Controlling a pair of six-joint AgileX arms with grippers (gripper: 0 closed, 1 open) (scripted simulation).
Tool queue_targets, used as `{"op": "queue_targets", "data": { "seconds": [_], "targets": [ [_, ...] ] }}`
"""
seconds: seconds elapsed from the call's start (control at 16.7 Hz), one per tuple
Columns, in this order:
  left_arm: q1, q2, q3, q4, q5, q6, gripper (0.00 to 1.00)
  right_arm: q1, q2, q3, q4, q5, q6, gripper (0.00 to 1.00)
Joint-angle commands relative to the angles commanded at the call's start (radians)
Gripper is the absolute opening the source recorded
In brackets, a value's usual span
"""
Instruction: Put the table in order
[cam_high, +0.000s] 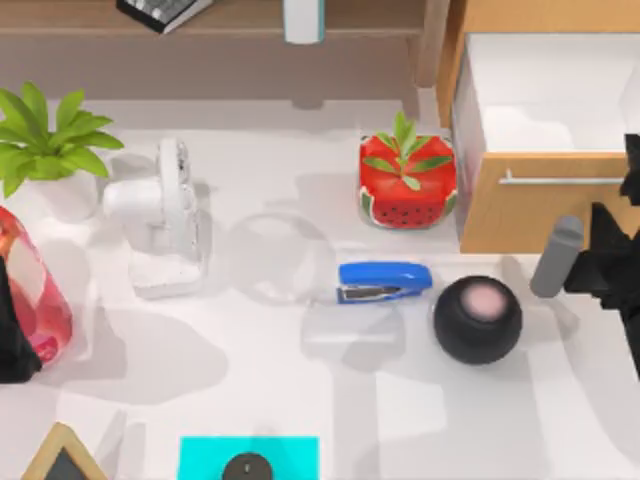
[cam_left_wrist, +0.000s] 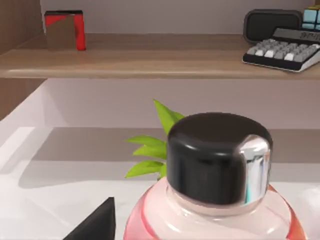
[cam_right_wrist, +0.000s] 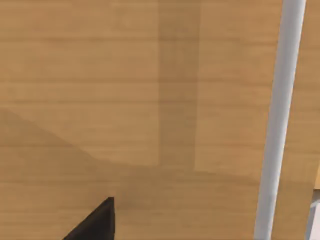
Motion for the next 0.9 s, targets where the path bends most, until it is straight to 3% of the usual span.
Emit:
{"op": "queue_targets", "data": {
  "seconds": [0.24, 0.9],
  "targets": [
    [0.0, 0.0, 0.0, 0.0, 0.0, 0.0, 1.0, -0.001, 0.002, 0.002, -0.001, -0.001, 0.0, 1.0],
    [0.0, 0.0, 0.0, 0.0, 0.0, 0.0, 1.0, -0.001, 0.002, 0.002, -0.001, -0.001, 0.0, 0.17]
  ]
}}
